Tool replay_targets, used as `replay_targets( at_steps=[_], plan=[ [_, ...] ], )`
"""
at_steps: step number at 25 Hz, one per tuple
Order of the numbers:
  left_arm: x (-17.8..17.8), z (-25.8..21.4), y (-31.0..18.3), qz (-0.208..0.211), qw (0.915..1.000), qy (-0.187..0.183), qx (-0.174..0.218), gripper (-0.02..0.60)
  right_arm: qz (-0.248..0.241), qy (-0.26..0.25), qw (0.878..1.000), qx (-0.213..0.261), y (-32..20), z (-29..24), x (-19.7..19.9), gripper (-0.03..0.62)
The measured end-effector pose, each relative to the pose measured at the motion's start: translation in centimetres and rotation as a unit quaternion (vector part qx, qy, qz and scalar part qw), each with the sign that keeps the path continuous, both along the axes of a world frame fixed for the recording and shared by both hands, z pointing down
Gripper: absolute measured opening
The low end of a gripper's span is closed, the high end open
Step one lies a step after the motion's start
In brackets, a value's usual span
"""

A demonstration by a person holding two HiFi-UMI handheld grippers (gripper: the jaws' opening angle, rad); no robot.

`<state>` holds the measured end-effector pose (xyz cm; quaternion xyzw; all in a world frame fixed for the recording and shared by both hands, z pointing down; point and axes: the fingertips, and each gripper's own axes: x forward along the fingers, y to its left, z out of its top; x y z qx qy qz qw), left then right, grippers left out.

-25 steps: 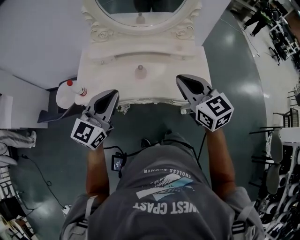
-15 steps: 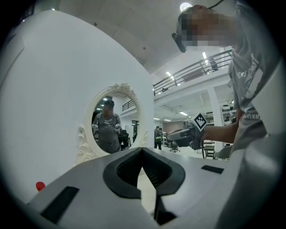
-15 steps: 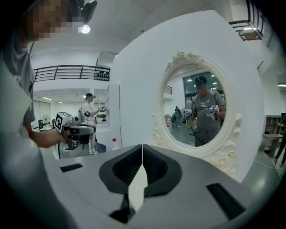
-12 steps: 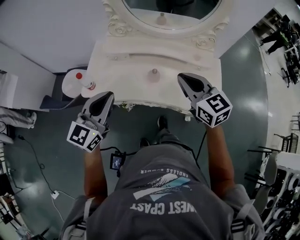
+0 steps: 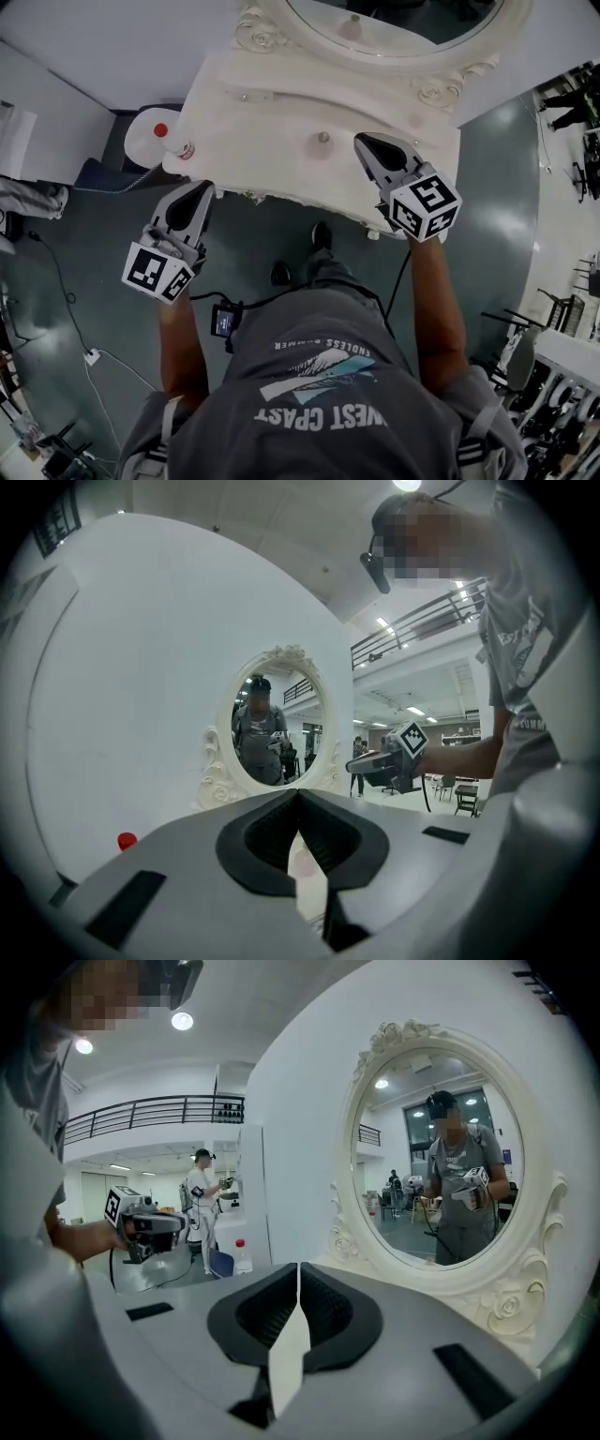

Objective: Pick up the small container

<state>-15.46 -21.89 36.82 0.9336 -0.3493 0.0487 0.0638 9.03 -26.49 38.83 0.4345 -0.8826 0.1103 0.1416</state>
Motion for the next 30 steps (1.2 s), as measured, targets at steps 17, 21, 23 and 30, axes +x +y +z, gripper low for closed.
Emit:
replay_targets(
  at_steps=[17, 21, 23, 30],
  plan=[
    [-3.0, 3.3, -2.1, -0.048, 0.9978, -0.022, -0.040, 0.015, -0.039, 0.010, 0.998, -0.057, -6.8, 9.1, -2.1, 0.077],
    [-3.5, 4.1, -2.1, -0.057, 0.9965, -0.029, -0.054, 0.015, -0.045, 0.018, 0.996, -0.076, -7.5, 11.8, -2.2, 0.098],
    [-3.4, 4.5, -2.3, -0.058, 0.9961, -0.033, -0.058, 0.015, -0.044, 0.023, 0.995, -0.082, -8.0, 13.0, -2.0, 0.113],
    [-2.8, 6.1, -2.8, -0.058, 0.9947, -0.040, -0.074, 0.015, -0.054, 0.037, 0.992, -0.105, -8.9, 17.2, -1.8, 0.172]
  ],
)
